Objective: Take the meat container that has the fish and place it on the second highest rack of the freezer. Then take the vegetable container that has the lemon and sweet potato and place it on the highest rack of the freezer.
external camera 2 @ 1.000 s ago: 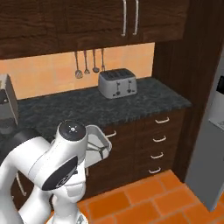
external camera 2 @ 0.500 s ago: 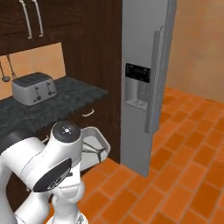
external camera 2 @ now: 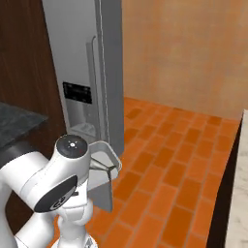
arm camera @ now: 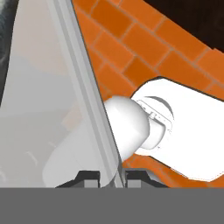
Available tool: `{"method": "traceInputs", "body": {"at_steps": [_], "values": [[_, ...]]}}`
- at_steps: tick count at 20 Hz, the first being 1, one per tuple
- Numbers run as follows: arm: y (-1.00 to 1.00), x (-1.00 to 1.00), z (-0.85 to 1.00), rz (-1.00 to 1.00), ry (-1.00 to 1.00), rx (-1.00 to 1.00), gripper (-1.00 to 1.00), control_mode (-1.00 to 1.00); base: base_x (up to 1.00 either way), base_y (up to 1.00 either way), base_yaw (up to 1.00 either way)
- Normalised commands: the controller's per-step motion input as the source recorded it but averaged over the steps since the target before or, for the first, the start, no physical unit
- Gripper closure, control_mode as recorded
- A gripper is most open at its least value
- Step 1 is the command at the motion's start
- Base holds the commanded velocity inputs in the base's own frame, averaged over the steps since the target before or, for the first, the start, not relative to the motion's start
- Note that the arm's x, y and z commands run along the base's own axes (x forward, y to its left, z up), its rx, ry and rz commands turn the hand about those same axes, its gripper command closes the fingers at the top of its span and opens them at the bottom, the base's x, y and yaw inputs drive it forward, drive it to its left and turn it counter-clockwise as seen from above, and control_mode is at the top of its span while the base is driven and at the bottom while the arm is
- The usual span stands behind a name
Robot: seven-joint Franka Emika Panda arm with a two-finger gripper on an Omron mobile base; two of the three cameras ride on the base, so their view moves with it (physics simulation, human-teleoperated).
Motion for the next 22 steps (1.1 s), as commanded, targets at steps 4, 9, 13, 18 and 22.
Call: {"method": "traceInputs", "body": {"at_steps": [4, 9, 13, 18, 22], "values": [[0.0, 0.0, 0.0, 0.0, 0.0, 0.0, 1.0, 1.0, 1.0, -0.93, -0.22], [0.0, 0.0, 0.0, 0.0, 0.0, 0.0, 1.0, 1.0, 1.0, -0.86, -0.16], [0.0, 0.0, 0.0, 0.0, 0.0, 0.0, 1.0, 1.0, 1.0, -0.74, -0.15], [0.0, 0.0, 0.0, 0.0, 0.0, 0.0, 1.0, 1.0, 1.0, -0.13, -0.01], [0.0, 0.0, 0.0, 0.0, 0.0, 0.0, 1.0, 1.0, 1.0, -0.12, 0.0]]}}
